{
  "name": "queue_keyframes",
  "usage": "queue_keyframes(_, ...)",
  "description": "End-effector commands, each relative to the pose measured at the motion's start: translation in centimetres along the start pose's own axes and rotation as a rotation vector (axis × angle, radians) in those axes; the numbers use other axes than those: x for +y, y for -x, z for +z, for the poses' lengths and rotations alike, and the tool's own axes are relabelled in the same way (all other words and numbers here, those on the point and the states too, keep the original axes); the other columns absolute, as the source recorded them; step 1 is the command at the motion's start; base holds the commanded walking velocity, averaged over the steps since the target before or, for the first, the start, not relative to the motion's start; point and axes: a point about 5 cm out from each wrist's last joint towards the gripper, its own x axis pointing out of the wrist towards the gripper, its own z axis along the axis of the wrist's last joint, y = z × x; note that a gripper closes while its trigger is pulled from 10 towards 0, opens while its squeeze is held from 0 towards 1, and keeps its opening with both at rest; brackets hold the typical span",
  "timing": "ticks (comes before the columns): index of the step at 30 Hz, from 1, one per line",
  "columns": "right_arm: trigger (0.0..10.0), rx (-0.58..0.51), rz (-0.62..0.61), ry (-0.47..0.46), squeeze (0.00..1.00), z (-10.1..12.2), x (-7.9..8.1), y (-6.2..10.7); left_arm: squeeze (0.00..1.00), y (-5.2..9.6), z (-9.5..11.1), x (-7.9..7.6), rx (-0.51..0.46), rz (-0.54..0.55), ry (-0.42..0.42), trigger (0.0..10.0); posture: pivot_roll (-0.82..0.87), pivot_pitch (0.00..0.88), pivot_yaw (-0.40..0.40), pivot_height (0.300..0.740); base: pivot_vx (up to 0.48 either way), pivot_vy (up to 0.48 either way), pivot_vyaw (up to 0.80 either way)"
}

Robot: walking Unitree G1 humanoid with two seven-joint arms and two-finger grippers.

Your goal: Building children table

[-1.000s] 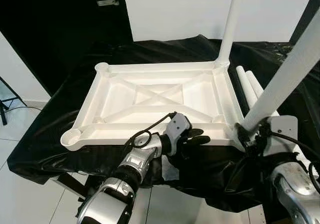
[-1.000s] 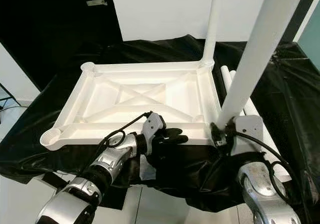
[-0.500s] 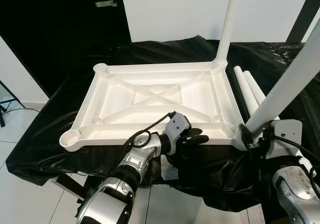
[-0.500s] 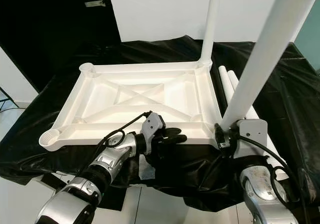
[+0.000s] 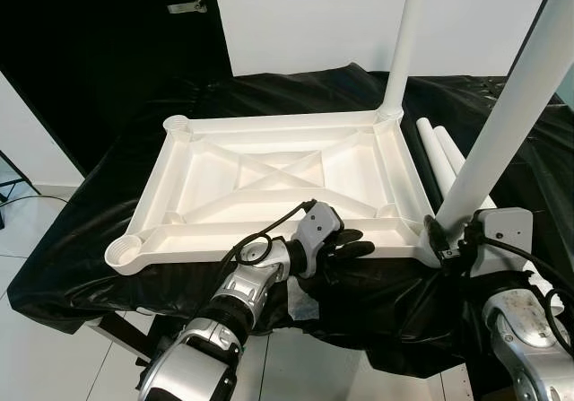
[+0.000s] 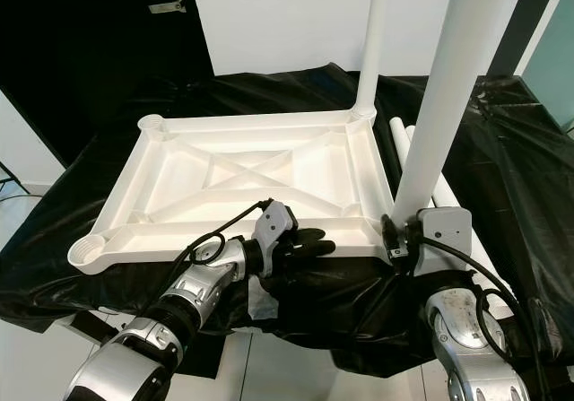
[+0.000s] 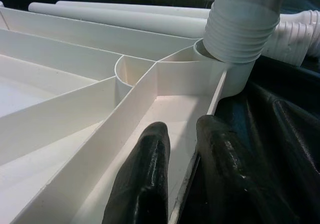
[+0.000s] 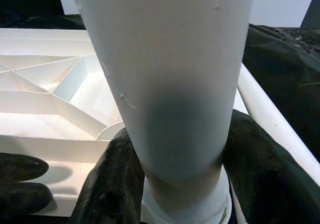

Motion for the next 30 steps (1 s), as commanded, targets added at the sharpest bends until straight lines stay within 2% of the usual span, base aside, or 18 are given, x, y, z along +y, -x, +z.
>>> queue_keyframes(1,10.0,0.145,-0.042,0.035,0.00,-2.7,-0.8,0.2,0.00,0.2,-1.7,-0.9,0.064,-0.032,0.042,10.0,-0.21,0.015,0.059,0.740,0.000,0.000,0.00)
queue_keyframes(15,10.0,0.166,-0.140,0.036,0.00,-3.4,-1.5,0.3,0.00,0.0,-1.5,-0.8,0.071,-0.051,0.033,10.0,-0.23,0.012,0.083,0.740,0.000,0.000,0.00)
queue_keyframes(18,10.0,0.172,-0.160,0.004,0.00,-3.5,-1.7,0.4,0.00,0.0,-1.4,-0.8,0.073,-0.054,0.030,10.0,-0.23,0.011,0.086,0.740,0.000,0.000,0.00)
queue_keyframes(20,10.0,0.137,-0.103,-0.122,0.00,-2.8,-0.6,0.1,0.00,-0.1,-1.4,-0.8,0.073,-0.056,0.028,10.0,-0.23,0.008,0.088,0.740,0.000,0.000,0.00)
queue_keyframes(22,10.0,0.137,-0.103,-0.122,0.00,-2.8,-0.6,0.1,0.00,-0.1,-1.4,-0.8,0.073,-0.056,0.028,10.0,-0.23,0.008,0.088,0.740,0.000,0.000,0.00)
queue_keyframes(25,10.0,0.095,0.005,-0.332,0.00,-1.7,1.3,-0.3,0.00,-0.1,-1.3,-0.8,0.070,-0.056,0.028,10.0,-0.22,0.006,0.084,0.740,0.000,0.000,0.00)
queue_keyframes(28,10.0,0.100,0.003,-0.387,0.00,-1.8,1.4,-0.4,0.00,-0.1,-1.3,-0.8,0.069,-0.055,0.028,10.0,-0.22,0.004,0.082,0.740,0.000,0.000,0.00)
queue_keyframes(30,10.0,0.105,-0.031,-0.489,0.00,-1.9,0.9,-0.7,0.00,-0.1,-1.3,-0.8,0.067,-0.051,0.029,10.0,-0.22,0.004,0.080,0.740,0.000,0.000,0.00)
